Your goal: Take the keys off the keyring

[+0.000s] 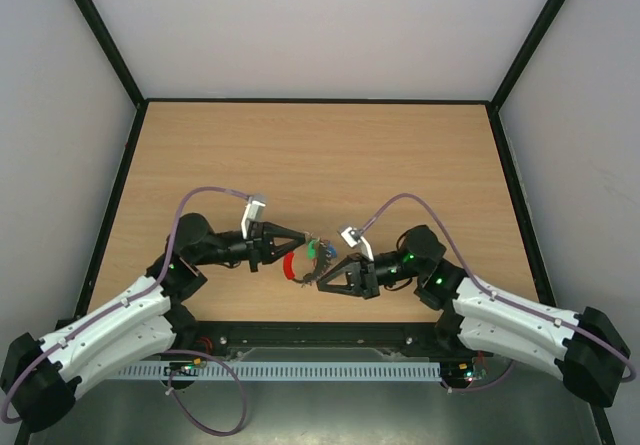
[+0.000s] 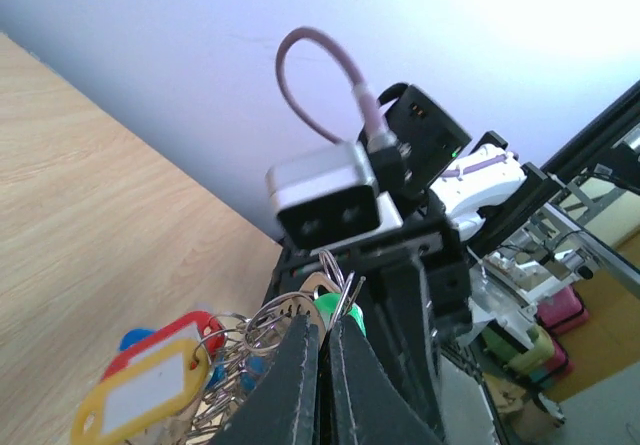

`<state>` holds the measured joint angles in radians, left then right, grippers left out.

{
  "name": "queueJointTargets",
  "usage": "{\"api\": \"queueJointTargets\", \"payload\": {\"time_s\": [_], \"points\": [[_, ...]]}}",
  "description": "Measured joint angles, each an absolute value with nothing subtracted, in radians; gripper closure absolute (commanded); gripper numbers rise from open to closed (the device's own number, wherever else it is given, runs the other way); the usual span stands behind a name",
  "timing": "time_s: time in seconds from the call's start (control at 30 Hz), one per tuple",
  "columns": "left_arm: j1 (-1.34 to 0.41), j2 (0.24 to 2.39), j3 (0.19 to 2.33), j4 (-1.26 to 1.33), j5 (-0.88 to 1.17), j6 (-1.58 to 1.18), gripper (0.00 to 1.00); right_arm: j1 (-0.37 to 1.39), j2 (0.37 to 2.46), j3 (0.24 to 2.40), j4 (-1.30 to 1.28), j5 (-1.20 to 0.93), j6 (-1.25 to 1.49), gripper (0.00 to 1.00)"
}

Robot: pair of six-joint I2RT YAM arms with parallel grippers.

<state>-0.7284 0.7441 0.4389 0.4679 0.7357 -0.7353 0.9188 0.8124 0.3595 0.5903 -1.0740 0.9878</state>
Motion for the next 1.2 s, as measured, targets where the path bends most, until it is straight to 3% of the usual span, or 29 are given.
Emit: {"api": "queueJointTargets", "payload": {"time_s": [0.13,0.4,0.63,0.9,1.2], "points": [[-0.728,0.749,0.435,0.508,0.728,-0.751,0.98,0.936,0.863,0.360,0.554,-1.072,0.947,0.96],[-0.727,0.750,0.430,0.535,0.746,-0.756,0.98,0.937,0.791,0.463,0.392,-0.896,0.819,0.64],[-0.723,0.755,0.430,0.536,0.762,-0.757,0.98,0.936,0.695,0.518,0.320,-0.677,0.763,0.54],[-0.723,0.767,0.428,0.567,0.821,-0.776,0.98,0.933,0.731,0.529,0.271,-0.589,0.770,0.55],[-0.721,0.773,0.425,0.572,0.847,-0.793,0.98,0.929,0.812,0.542,0.346,-0.710,0.812,0.82]]}}
